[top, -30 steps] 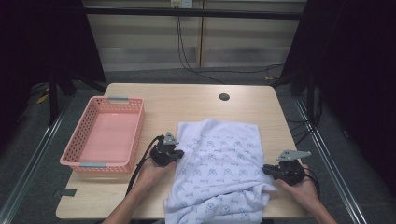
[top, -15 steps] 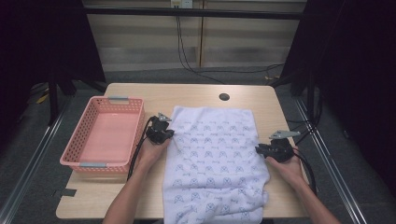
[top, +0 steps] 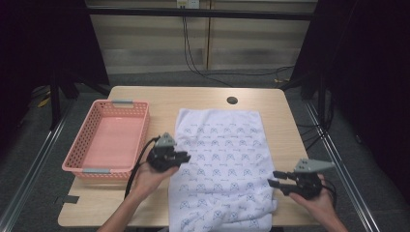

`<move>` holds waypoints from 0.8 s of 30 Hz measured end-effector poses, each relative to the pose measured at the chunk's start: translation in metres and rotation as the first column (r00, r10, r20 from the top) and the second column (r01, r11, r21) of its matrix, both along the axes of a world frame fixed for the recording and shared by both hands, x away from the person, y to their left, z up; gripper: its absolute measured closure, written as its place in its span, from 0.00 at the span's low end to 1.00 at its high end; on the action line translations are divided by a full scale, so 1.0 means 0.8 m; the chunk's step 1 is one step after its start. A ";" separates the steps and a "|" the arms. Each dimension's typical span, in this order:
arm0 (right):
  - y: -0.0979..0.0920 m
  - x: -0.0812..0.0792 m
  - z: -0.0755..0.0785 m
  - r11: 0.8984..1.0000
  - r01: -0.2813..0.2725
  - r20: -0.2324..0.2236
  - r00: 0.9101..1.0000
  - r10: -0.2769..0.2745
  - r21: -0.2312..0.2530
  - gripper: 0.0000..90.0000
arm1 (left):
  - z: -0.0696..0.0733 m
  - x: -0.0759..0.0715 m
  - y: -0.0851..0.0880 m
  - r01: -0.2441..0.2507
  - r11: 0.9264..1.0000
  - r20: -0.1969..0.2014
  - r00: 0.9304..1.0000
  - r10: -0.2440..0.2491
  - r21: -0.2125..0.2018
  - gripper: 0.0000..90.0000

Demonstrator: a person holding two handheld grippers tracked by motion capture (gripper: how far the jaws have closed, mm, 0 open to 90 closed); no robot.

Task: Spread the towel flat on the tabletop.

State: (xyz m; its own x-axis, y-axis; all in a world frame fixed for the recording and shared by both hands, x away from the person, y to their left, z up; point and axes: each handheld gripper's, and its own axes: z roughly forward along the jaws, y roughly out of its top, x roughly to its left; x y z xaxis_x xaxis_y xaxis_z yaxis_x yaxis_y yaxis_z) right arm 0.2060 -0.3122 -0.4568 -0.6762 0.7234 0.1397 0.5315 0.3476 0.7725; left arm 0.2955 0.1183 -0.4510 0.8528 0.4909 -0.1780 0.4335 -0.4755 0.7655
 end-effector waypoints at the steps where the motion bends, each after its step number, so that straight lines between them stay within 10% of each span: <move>1: 0.002 -0.014 0.002 1.000 -0.016 0.002 1.000 0.016 0.010 0.65 | -0.005 -0.023 0.003 0.041 0.999 -0.007 0.999 -0.041 0.018 0.84; 5: 0.021 -0.043 -0.002 0.994 -0.112 -0.030 0.993 0.112 0.008 0.58 | -0.028 -0.065 0.014 0.107 0.994 -0.098 0.990 -0.105 0.008 0.81; 12: 0.051 -0.016 -0.037 0.974 -0.191 -0.112 0.978 0.178 -0.121 0.52 | -0.051 -0.080 0.004 0.173 0.979 -0.105 0.981 -0.162 0.105 0.71; 17: 0.047 -0.012 -0.037 0.969 -0.191 -0.129 0.977 0.172 -0.157 0.81 | -0.051 -0.081 0.007 0.145 0.981 -0.091 0.987 -0.134 0.127 0.84; 24: 0.039 -0.041 -0.029 0.936 -0.325 -0.217 0.932 0.292 -0.138 0.89 | -0.046 -0.094 0.013 0.158 0.972 -0.109 0.984 -0.140 0.174 0.98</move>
State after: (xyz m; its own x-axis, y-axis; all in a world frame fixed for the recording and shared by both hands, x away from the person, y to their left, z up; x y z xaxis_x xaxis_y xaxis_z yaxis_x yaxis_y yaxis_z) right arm 0.1734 -0.2807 -0.4796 -0.8424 0.5073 0.1815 0.5076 0.6341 0.5833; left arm 0.2202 0.1286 -0.4881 0.9022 0.3910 -0.1823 0.4142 -0.6671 0.6192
